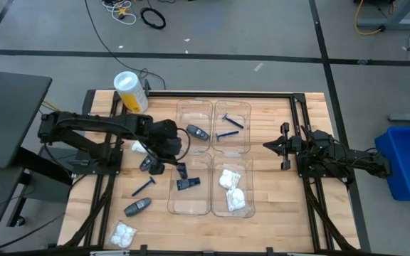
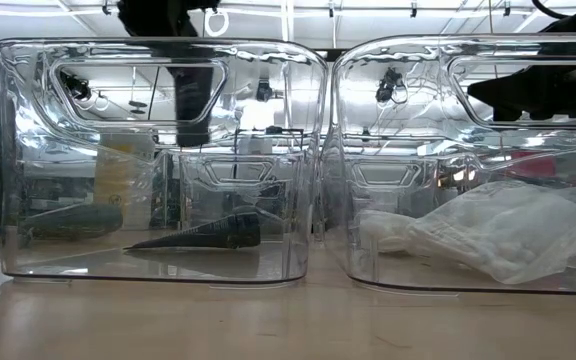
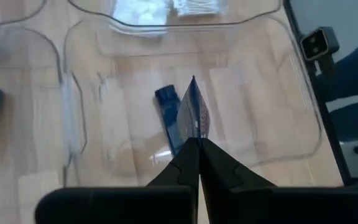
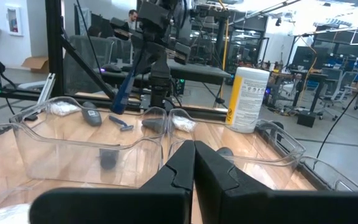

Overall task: Pick & Place Travel size toiletries
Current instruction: Put the shave cream into the bottom left transparent bin, then put the top deodorant into the top left transparent bin

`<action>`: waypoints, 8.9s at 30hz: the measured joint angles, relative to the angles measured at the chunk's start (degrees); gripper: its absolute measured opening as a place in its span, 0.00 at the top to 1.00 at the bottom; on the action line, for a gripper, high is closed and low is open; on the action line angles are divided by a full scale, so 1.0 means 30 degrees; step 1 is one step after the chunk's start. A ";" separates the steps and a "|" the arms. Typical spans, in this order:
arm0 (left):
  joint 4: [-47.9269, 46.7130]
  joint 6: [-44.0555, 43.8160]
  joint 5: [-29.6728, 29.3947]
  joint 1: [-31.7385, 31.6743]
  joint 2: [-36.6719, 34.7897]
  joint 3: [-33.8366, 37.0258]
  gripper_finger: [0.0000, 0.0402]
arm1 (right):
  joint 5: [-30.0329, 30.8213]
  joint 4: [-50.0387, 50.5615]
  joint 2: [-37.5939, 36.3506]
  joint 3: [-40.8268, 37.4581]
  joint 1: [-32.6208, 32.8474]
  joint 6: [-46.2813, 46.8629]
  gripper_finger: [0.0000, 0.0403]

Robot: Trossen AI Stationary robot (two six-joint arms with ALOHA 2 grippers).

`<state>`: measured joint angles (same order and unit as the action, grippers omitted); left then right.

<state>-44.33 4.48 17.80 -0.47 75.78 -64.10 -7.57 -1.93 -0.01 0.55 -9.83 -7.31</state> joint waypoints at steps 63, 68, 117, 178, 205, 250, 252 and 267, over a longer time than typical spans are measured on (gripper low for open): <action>0.3246 -0.1163 0.3586 0.1141 0.5745 0.0219 0.94 | 0.0000 -0.0007 0.0036 -0.0003 0.0003 0.0000 0.97; 0.3226 -0.1192 0.3631 0.1160 0.5745 0.0219 0.87 | 0.0000 -0.0007 0.0036 -0.0003 0.0003 0.0000 0.97; 0.2312 -0.0994 0.1918 0.1145 0.2141 -0.0028 0.71 | 0.0000 0.0007 0.0036 -0.0003 0.0001 0.0000 0.97; -0.0034 0.0784 -0.4265 -0.1421 -0.4996 0.2355 0.98 | -0.0021 0.0007 0.0029 -0.0002 -0.0004 0.0000 0.97; -0.3220 -0.3432 -0.5716 -0.2933 -0.5085 0.3053 0.96 | 0.0000 0.0007 0.0029 0.0003 0.0003 0.0000 0.97; -0.3214 -1.1703 -0.5630 -0.3153 -0.4601 0.7315 0.89 | -0.0003 0.0007 0.0029 0.0000 0.0003 0.0000 0.97; -0.3214 -1.1723 -0.5637 -0.3153 -0.4601 0.7315 0.86 | 0.0000 0.0007 0.0031 0.0004 0.0002 0.0000 0.97; -0.3233 -1.1785 -0.5666 -0.3153 -0.4601 0.7315 0.44 | -0.0005 0.0007 0.0030 -0.0002 -0.0003 0.0000 0.97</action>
<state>-54.03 -30.87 0.80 -9.93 61.98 -42.15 -7.59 -1.91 0.08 0.54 -9.84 -7.31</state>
